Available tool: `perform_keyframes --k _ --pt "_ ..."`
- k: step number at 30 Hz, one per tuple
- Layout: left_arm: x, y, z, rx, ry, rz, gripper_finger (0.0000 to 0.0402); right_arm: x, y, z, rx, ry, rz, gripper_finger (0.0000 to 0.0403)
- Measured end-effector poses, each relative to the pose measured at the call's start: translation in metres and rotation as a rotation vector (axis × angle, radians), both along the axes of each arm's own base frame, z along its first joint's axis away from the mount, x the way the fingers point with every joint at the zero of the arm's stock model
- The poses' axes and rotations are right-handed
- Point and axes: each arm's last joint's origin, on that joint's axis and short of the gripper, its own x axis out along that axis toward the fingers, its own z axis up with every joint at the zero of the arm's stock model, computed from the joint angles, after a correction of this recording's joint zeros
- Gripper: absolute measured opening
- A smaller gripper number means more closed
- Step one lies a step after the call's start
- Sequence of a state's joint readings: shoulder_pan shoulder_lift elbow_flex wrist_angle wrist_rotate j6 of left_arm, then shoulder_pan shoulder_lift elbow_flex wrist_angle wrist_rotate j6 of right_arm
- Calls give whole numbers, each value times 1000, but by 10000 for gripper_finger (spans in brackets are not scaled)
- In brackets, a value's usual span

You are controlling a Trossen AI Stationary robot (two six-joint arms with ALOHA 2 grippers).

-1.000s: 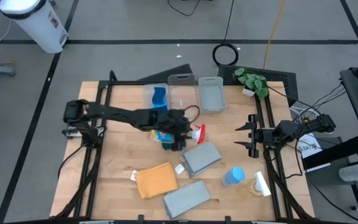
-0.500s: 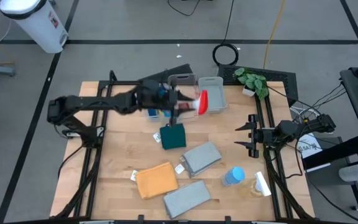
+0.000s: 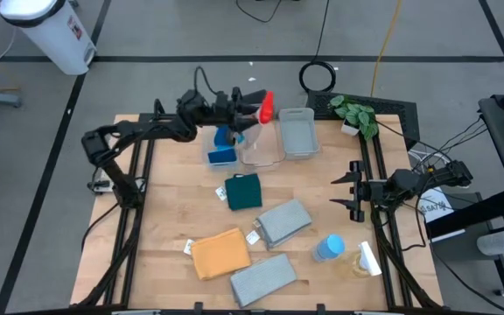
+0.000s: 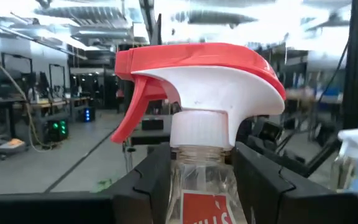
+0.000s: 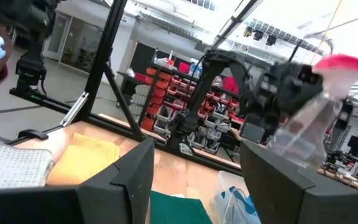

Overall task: Pick & Place Kitchen Items
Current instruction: Put the red disinfectant spray bottle into the transparent bin

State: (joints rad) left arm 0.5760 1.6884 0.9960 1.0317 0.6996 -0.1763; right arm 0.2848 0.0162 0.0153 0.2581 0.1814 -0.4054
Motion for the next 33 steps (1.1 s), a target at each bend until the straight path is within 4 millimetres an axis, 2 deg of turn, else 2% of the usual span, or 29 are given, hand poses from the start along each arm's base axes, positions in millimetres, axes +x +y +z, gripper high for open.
perform_keyframes --k 5,9,15,25,33 --pt "-5 5 -21 -81 -100 -41 145 0 0 0 0 0 0 208" --pt "2 2 -33 -119 -139 -62 145 0 0 0 0 0 0 208" --pt "16 -1 -60 -162 -100 -56 145 0 0 0 0 0 0 208" --pt "19 2 -73 -114 -85 -36 145 0 0 0 0 0 0 208" --pt "24 1 -83 -92 -6 -14 153 0 0 0 0 0 0 208"
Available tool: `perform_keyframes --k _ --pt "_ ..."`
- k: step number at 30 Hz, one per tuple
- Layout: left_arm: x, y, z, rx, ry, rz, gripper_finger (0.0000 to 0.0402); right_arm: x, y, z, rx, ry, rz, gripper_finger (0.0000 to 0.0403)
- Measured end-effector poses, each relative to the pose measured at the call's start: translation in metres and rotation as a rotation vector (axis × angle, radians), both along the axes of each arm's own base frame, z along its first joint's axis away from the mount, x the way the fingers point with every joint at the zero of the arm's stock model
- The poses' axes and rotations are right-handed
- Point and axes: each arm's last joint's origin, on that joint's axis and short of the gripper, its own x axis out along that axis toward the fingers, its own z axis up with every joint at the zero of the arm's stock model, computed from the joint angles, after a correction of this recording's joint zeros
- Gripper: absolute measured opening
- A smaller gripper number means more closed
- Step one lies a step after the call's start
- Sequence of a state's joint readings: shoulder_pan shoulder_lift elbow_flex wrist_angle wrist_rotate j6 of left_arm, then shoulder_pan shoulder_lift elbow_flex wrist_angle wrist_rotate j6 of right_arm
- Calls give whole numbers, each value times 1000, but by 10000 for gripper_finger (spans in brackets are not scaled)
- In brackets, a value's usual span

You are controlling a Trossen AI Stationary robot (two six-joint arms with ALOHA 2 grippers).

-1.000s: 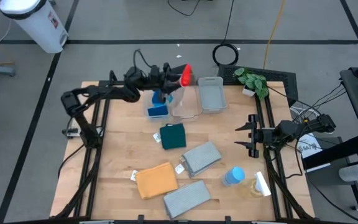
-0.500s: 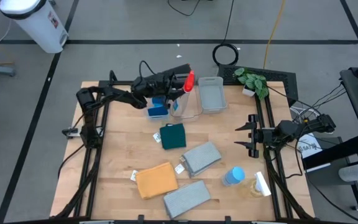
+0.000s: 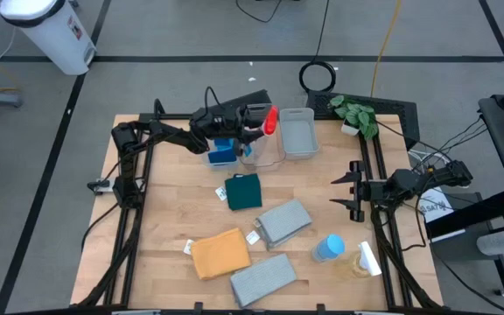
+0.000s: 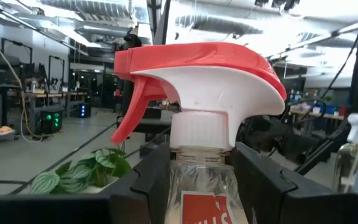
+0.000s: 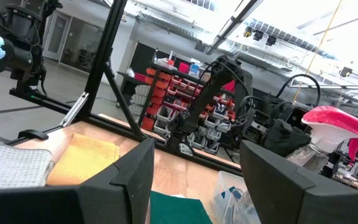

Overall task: Pick & Place Kitchen Items
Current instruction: Put the red disinfectant spray bottle into the transparent bin

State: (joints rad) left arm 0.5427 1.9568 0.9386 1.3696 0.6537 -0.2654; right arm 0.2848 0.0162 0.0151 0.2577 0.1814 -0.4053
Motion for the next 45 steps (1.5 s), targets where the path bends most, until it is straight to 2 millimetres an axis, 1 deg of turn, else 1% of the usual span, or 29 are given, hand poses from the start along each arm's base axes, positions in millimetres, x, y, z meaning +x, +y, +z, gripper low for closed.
perform_keyframes --k 5,12,22,30,36,40,45 --pt "3 -1 -6 16 53 6 153 0 0 0 0 0 0 208" --pt "3 -1 -8 13 69 9 177 0 0 0 0 0 0 208" --pt "4 0 -12 15 106 16 181 0 0 0 0 0 0 208" --pt "4 0 -11 16 103 17 181 0 0 0 0 0 0 208" --pt "4 1 -7 19 72 103 182 0 0 0 0 0 0 208" --pt "7 -3 -7 8 66 140 182 0 0 0 0 0 0 208" --pt "14 -16 -7 55 63 124 182 0 0 0 0 0 0 208"
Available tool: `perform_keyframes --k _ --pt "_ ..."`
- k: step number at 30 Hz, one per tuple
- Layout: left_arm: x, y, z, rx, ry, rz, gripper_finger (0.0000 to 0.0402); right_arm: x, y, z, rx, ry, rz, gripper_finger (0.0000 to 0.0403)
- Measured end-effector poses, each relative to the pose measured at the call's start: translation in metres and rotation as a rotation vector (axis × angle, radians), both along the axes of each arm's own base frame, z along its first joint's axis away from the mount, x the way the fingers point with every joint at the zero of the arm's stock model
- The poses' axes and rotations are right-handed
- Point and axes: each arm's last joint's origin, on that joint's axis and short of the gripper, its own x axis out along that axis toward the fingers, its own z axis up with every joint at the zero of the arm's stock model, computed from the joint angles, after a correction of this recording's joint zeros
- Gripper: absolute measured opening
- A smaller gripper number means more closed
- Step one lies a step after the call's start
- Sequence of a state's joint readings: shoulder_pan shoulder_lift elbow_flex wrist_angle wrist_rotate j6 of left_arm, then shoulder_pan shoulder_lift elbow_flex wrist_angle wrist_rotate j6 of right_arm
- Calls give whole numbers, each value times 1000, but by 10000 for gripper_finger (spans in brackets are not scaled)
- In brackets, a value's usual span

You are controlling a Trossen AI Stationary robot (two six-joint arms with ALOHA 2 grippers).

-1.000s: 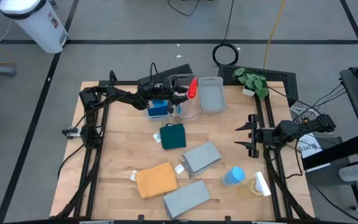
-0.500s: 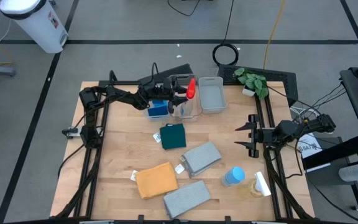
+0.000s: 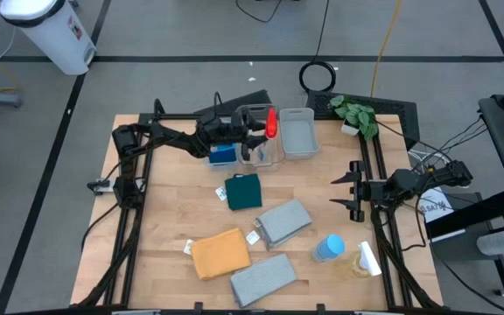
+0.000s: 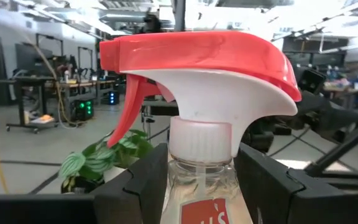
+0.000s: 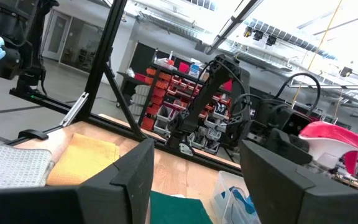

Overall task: Pick & Place Kitchen Items
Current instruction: Put the red disinfectant spray bottle into the transparent bin

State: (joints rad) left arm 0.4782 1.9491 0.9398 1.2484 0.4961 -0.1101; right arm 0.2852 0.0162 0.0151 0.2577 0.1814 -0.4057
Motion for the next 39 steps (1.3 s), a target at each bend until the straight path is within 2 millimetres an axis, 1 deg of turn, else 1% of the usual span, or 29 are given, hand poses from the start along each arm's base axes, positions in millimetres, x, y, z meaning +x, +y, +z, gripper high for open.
perform_keyframes --k 4,7,11,15,25,33,36,39 --pt "5 -11 0 63 -6 -17 182 0 0 0 0 0 0 208" --pt "7 -15 0 74 -7 -25 182 0 0 0 0 0 0 208" --pt "6 -14 1 62 -9 -23 182 0 0 0 0 0 0 208" --pt "8 -12 4 31 -16 19 182 0 0 0 0 0 0 208" --pt "11 -8 -4 -9 73 120 182 0 0 0 0 0 0 208" --pt "12 -11 -5 -16 86 116 182 0 0 0 0 0 0 208" --pt "14 -16 -6 -1 92 110 193 0 0 0 0 0 0 208" --pt "15 -18 -8 0 101 107 220 0 0 0 0 0 0 208"
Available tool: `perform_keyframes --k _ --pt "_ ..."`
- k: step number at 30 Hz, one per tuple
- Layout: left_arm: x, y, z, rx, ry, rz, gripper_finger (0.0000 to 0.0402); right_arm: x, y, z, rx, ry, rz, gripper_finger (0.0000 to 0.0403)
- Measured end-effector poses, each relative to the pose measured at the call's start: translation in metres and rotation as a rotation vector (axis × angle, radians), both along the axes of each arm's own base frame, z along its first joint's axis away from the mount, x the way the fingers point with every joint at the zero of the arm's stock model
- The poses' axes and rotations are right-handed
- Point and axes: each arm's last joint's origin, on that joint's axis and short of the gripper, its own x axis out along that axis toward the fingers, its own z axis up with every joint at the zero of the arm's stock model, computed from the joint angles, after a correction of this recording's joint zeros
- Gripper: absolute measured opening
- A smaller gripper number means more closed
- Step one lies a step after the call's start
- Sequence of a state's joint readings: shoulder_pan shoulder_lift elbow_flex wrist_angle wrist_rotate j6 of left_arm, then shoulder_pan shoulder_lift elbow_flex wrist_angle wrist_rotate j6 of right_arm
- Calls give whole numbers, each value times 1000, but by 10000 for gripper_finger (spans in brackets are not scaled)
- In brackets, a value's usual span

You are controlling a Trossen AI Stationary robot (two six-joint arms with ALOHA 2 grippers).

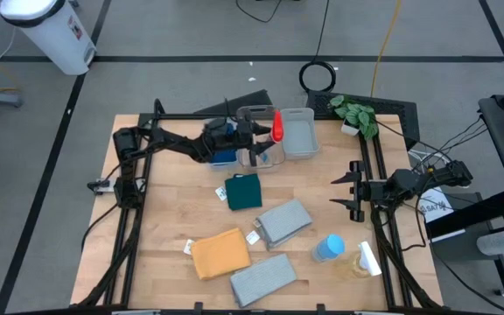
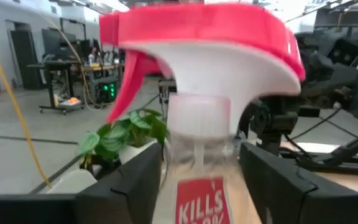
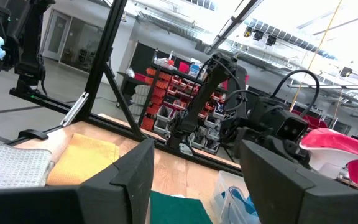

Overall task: Pick & Place Kitchen Items
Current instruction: Put the red disinfectant spray bottle into the transparent bin

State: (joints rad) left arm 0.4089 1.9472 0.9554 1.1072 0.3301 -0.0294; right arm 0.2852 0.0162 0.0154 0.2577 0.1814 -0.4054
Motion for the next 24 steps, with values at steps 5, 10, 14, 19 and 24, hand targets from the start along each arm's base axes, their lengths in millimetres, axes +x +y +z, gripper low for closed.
perform_keyframes --k 5,10,14,19,24 --pt "1 -1 -3 -14 14 38 276 0 0 0 0 0 0 208" --pt "0 2 -2 -20 6 43 314 0 0 0 0 0 0 208" --pt "-2 4 -2 -40 0 35 328 0 0 0 0 0 0 208" --pt "-5 6 8 -56 -8 27 330 0 0 0 0 0 0 208" --pt "-12 3 25 -56 50 29 327 0 0 0 0 0 0 208"
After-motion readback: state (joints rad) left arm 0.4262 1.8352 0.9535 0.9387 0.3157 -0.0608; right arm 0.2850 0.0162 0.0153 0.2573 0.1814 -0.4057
